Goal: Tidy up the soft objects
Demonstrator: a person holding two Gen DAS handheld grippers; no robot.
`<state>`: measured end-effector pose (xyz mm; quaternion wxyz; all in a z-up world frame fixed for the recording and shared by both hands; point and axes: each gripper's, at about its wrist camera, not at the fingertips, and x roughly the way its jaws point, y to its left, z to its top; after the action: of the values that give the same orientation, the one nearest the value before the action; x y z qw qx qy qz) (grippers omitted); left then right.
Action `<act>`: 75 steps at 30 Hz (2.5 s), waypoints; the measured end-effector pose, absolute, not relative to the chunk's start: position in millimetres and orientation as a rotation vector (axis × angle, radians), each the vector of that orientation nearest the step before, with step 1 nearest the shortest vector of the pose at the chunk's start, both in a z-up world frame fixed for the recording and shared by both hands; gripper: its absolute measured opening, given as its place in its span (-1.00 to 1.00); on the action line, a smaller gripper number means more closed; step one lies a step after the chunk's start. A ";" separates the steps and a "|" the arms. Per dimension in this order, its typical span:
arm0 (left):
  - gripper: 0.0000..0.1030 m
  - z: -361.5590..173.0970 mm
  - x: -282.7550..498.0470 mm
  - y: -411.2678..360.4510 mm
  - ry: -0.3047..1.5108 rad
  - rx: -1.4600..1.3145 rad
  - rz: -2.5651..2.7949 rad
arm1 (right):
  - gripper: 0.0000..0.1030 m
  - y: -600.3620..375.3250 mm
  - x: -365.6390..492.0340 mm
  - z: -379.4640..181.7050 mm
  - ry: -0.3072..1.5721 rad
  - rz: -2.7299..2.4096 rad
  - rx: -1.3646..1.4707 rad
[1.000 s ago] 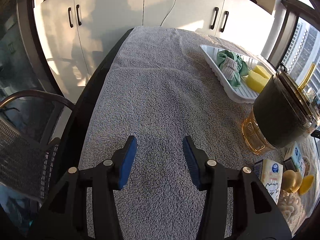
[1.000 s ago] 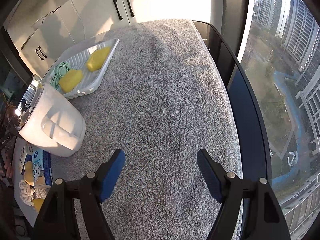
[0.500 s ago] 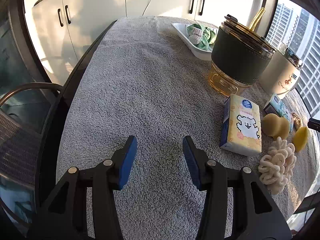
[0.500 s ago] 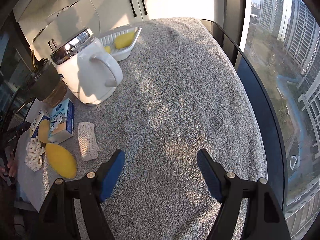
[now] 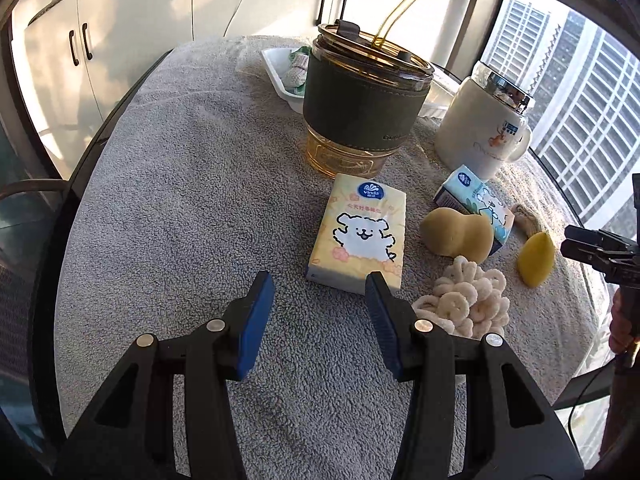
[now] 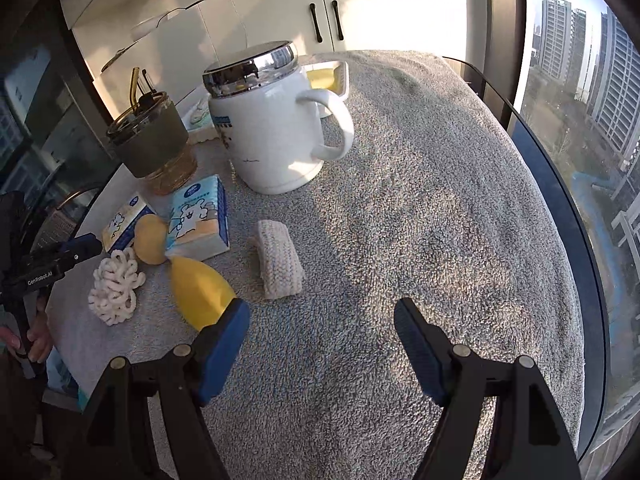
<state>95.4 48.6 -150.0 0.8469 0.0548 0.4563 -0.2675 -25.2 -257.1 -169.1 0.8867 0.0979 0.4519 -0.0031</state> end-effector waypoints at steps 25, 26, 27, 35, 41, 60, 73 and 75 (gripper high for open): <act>0.05 -166.8 130.1 -23.0 0.977 0.273 -0.525 | 0.45 -238.8 30.9 -188.2 0.965 -0.001 0.169; 0.05 -167.0 130.2 -23.2 0.977 0.276 -0.527 | 0.43 -237.9 31.2 -187.8 0.964 0.006 0.169; 0.05 -167.0 130.3 -23.2 0.976 0.274 -0.529 | 0.36 -236.0 32.0 -187.5 0.966 0.013 0.166; 0.00 -167.1 129.6 -21.5 0.963 0.234 -0.523 | -0.43 -232.9 34.3 -188.2 0.994 0.009 0.183; -0.01 -157.4 117.8 -18.5 0.921 0.224 -0.536 | -0.46 -229.4 23.5 -184.6 0.991 -0.005 0.135; -0.01 -135.2 109.9 30.8 0.889 0.151 -0.453 | -0.46 -267.4 -8.4 -156.2 0.971 -0.112 0.197; -0.01 -136.3 123.5 48.8 0.894 0.124 -0.389 | -0.46 -297.2 0.5 -163.6 1.001 -0.181 0.225; -0.01 -136.9 126.6 51.1 0.898 0.123 -0.378 | -0.46 -301.8 5.0 -164.6 1.007 -0.190 0.223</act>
<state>126.6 51.1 -136.9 0.8819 0.0588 0.4311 -0.1816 5.0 -301.8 -164.6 0.8656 0.1067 0.4807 -0.0908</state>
